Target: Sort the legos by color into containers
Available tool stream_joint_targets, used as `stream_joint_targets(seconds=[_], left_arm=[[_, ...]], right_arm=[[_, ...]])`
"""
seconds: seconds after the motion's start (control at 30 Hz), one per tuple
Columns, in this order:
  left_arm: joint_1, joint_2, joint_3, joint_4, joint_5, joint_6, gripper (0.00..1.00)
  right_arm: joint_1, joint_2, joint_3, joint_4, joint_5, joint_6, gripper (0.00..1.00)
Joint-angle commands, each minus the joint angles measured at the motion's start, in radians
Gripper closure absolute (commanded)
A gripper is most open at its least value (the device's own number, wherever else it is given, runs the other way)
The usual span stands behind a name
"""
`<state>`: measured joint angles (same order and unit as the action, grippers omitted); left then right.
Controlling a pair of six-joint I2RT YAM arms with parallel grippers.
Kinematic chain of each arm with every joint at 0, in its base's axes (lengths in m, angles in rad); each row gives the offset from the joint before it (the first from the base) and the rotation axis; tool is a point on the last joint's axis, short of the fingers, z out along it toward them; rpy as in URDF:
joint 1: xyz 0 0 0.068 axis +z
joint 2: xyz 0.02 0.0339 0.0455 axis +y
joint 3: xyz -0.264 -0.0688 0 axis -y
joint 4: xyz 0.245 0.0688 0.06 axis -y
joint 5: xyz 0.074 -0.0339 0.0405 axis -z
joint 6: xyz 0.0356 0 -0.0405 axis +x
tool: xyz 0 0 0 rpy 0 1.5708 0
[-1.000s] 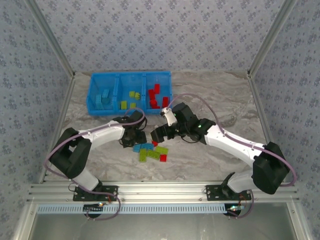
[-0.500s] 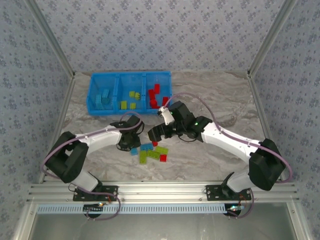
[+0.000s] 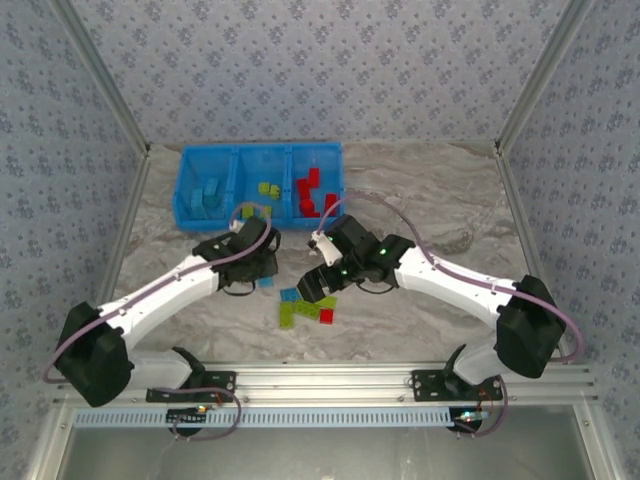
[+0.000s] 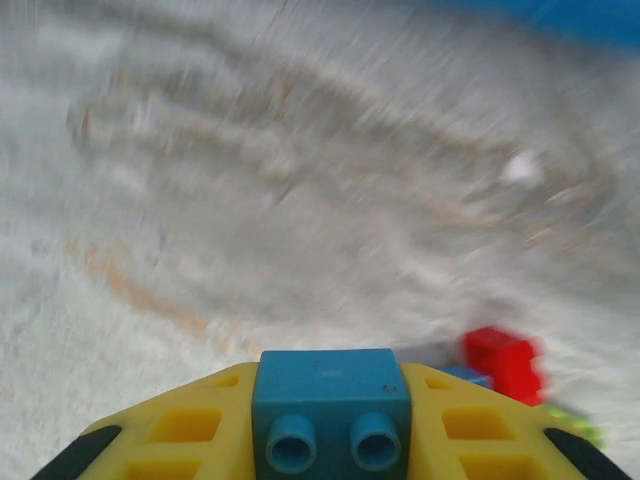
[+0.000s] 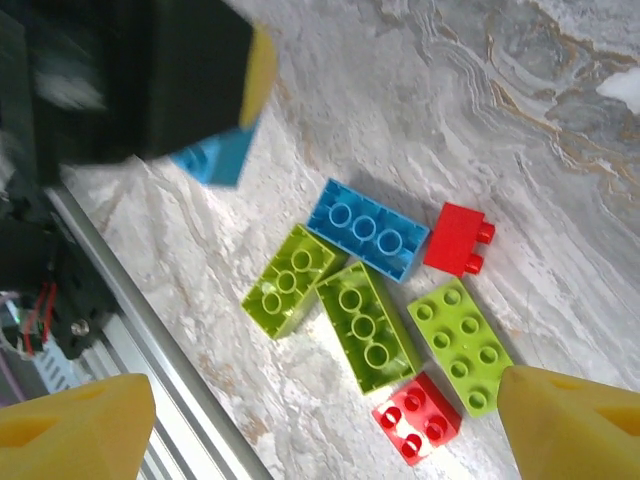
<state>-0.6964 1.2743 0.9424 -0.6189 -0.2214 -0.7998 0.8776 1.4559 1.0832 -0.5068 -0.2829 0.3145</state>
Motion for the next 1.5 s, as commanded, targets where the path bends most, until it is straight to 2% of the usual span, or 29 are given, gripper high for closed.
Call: stream_joint_targets(seconds=[0.0,0.13,0.23,0.4,0.53,0.63,0.73,0.87,1.0,1.1,1.23,1.33,1.4,1.47], left_arm=[[-0.005,0.025,0.126,0.063,-0.060,0.095,0.80],[-0.004,0.173,0.316,0.141,-0.089,0.199,0.80],[-0.001,0.341,0.474,0.172,-0.142,0.305,0.80],[0.011,0.642,0.811,0.107,-0.172,0.408,0.80],[0.020,0.784,0.988,0.055,-0.195,0.427,0.82],[0.025,0.769,0.975,0.077,-0.250,0.442,0.82],[0.076,0.708,0.924,0.103,-0.261,0.442,0.82],[0.206,0.634,0.857,0.142,-0.244,0.441,0.82],[0.369,0.625,0.803,0.137,-0.244,0.448,0.82],[0.479,0.606,0.738,0.143,-0.171,0.393,0.82],[0.540,0.571,0.647,0.201,-0.149,0.389,0.81],[0.565,0.588,0.648,0.184,-0.130,0.396,0.75],[0.571,0.595,0.649,0.178,-0.127,0.400,0.62],[0.571,0.582,0.636,0.190,-0.119,0.404,0.54]], right_arm=[[0.002,0.004,0.016,-0.074,0.048,0.016,0.09],[-0.003,-0.027,-0.020,-0.049,0.072,0.057,0.08],[-0.003,-0.053,-0.039,-0.054,0.097,0.076,0.08],[-0.004,-0.123,-0.090,-0.057,0.123,0.112,0.08],[-0.003,-0.192,-0.136,-0.056,0.150,0.145,0.08],[-0.003,-0.247,-0.175,-0.055,0.180,0.172,0.08],[-0.006,-0.294,-0.212,-0.035,0.194,0.196,0.08],[-0.010,-0.308,-0.240,-0.009,0.194,0.200,0.07],[-0.018,-0.290,-0.233,-0.009,0.183,0.189,0.07],[-0.022,-0.282,-0.234,0.003,0.187,0.184,0.07],[-0.026,-0.267,-0.233,0.020,0.182,0.193,0.07],[-0.027,-0.258,-0.239,0.030,0.179,0.201,0.07],[-0.028,-0.255,-0.238,0.029,0.177,0.202,0.07],[-0.027,-0.257,-0.236,0.024,0.182,0.200,0.07]])
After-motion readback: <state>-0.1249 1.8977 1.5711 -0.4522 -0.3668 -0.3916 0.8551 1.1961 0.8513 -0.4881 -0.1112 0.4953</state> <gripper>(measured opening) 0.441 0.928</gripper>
